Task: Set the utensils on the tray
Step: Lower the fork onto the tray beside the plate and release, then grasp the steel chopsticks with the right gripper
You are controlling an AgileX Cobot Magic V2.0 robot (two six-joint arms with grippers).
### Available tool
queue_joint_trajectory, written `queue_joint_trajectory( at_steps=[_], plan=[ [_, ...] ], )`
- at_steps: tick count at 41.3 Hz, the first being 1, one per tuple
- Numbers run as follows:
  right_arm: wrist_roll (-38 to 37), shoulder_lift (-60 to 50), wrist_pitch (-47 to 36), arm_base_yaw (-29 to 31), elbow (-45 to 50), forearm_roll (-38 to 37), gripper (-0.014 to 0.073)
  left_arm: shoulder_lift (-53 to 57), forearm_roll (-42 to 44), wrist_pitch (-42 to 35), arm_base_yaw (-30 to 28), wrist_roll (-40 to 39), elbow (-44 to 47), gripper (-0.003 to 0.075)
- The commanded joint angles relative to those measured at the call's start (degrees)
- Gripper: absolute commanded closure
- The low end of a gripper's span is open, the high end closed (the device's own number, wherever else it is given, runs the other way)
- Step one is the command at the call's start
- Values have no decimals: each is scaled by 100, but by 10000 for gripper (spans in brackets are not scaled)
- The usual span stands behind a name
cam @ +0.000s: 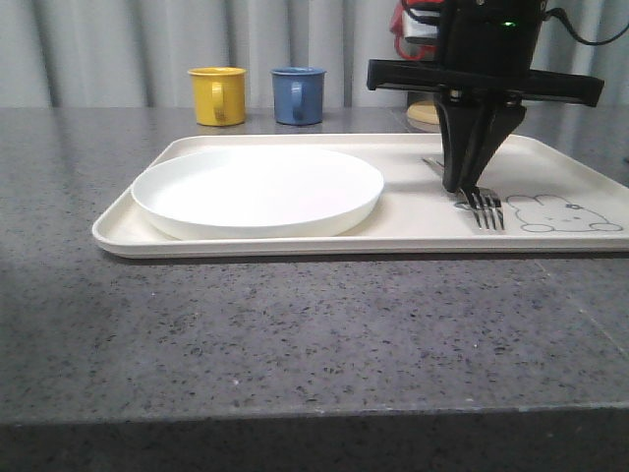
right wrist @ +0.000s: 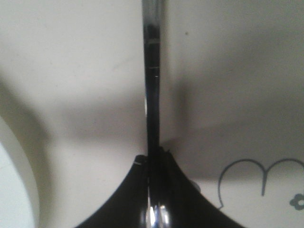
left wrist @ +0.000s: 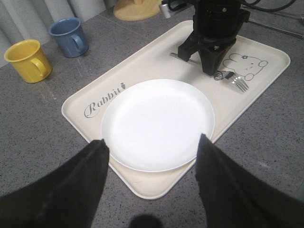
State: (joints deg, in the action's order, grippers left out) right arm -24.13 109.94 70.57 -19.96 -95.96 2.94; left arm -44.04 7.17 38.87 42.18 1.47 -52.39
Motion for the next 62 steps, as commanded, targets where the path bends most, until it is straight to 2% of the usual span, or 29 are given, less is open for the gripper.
queue_joint_trajectory(
  at_steps=[1,6,10,14,21,27,36,42,62],
  plan=[
    [-27,-290,6,9,-177,27,417,2,-14,-437,45,-53,-163,312],
    [-27,-304,-18,9,-177,40,307,2,-14,-437,45,-53,-163,312],
    [148,-388,7,9,-177,7,302,2,-14,-437,45,-53,-163,312],
    [962,-615,129,9,-182,-141,302,2,-14,-437,45,-53,-163,312],
    [1410,-1142,382,257,-147,-906,302,2,-14,-437,45,-53,-163,312],
    [1826,-1530,543,980,101,-957,302,2,-14,-437,45,-53,-163,312],
    [2480,-1697,579,2413,816,-533,302,2,-14,-437,45,-53,-163,312],
    [2677,-1561,568,2882,1157,-416,302,2,-14,-437,45,-53,-163,312],
    [2843,-1056,501,2914,1260,-377,307,2,-14,-437,45,-53,-163,312]
  ],
)
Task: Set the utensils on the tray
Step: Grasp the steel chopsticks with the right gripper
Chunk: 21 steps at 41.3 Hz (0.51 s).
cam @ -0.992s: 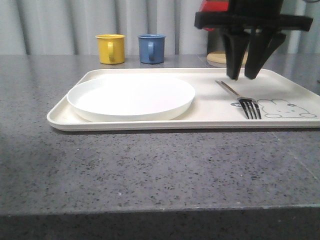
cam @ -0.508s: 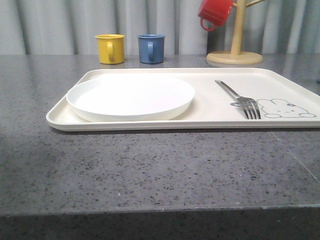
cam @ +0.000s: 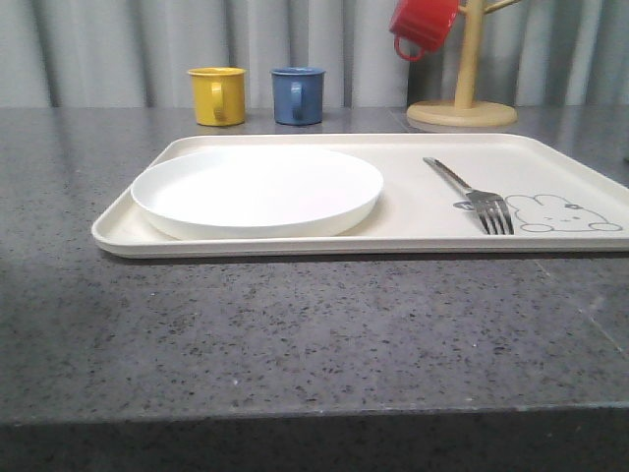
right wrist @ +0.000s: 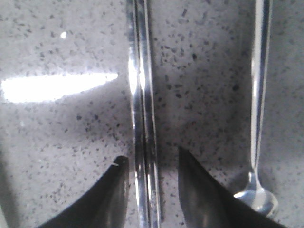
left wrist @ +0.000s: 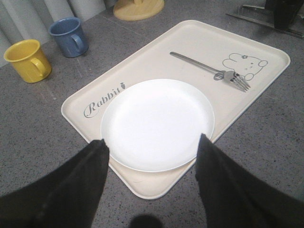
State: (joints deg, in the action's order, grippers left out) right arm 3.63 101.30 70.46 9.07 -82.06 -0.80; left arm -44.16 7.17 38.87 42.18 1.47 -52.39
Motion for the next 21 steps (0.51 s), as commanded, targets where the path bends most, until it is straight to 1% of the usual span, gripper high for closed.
queue_joint_trajectory(
  at_steps=[1,3,7,9,21],
  plan=[
    [67,-192,512,10,-131,-3,315,13,-14,-437,45,-53,-163,312],
    [67,-186,512,10,-131,3,344,13,-14,-437,45,-53,-163,312],
    [67,-180,500,10,-131,3,435,13,-14,-437,45,-53,-163,312],
    [67,-174,483,10,-131,3,459,13,-14,-437,45,-53,-163,312],
    [80,-174,442,10,-131,3,473,13,-14,-437,45,-53,-163,312]
  ],
)
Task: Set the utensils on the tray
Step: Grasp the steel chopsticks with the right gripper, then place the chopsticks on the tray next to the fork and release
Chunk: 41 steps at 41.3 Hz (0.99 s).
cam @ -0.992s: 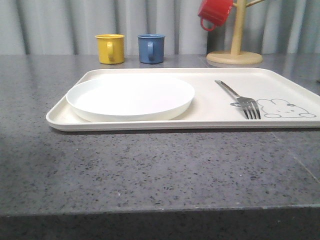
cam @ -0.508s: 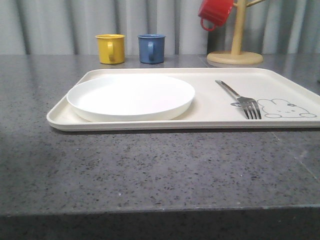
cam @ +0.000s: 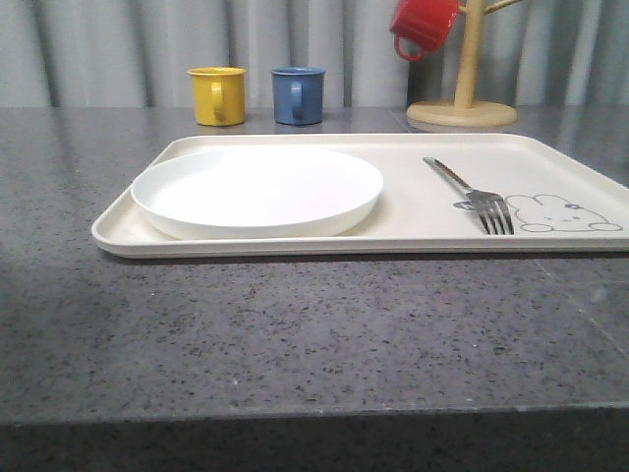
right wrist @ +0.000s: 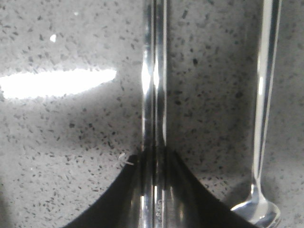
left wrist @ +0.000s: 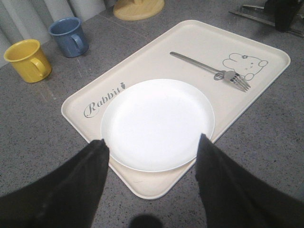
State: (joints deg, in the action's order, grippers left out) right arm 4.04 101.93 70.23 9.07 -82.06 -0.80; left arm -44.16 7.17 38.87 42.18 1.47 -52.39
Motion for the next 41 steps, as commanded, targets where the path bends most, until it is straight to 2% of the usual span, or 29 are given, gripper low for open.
queue_joint_trajectory(
  at_steps=[1,8,14,23,31,41],
  plan=[
    [47,-236,470,10,-131,3,484,13,-14,-437,45,-53,-163,312],
    [72,-236,489,10,-138,8,594,13,-14,-437,45,-53,-163,312],
    [72,-303,671,-129,-339,80,594,13,-14,-437,45,-53,-163,312],
    [64,-541,671,-1140,-839,793,594,13,-14,-447,45,-53,-163,312],
    [-751,-379,631,-1771,-985,1169,594,13,-14,-447,45,-53,-163,312],
    [-1270,-15,663,-1898,-985,1170,582,13,-14,-450,45,-53,-163,312]
  ],
)
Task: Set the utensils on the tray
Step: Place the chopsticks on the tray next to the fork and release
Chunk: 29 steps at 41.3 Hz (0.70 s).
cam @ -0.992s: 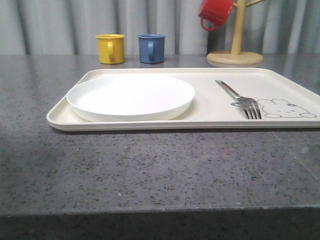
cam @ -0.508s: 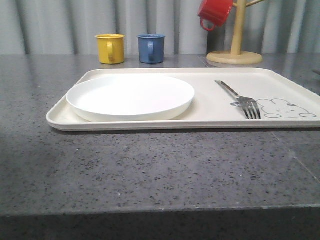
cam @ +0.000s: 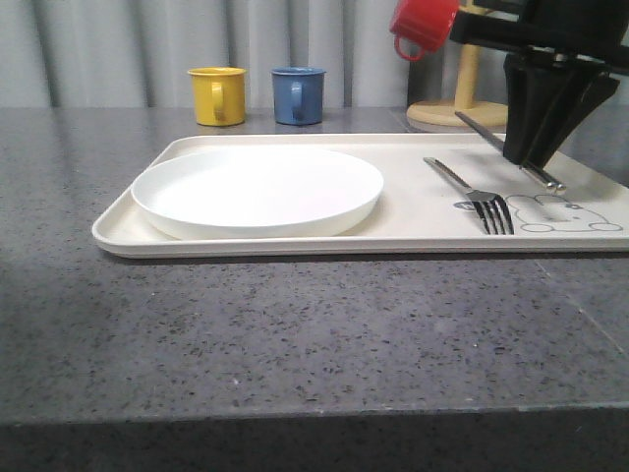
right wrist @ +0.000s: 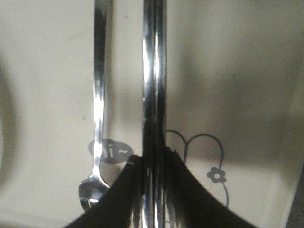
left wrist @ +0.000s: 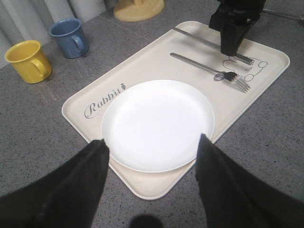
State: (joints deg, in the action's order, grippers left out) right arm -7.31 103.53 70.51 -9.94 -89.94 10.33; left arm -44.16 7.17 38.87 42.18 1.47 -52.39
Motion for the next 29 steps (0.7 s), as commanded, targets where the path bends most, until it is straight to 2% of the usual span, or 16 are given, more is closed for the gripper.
queue_joint_trajectory(
  at_steps=[1,15,25,29],
  plan=[
    [-145,-159,635,3,-197,45,571,13,-14,-450,45,-53,-163,312],
    [-162,58,635,3,-197,27,373,13,-14,-450,45,-53,-163,312],
    [-149,30,635,3,-220,-128,344,13,-14,-450,45,-53,-163,312],
    [96,-143,635,3,-220,-307,344,13,-14,-450,45,-53,-163,312]
  ],
)
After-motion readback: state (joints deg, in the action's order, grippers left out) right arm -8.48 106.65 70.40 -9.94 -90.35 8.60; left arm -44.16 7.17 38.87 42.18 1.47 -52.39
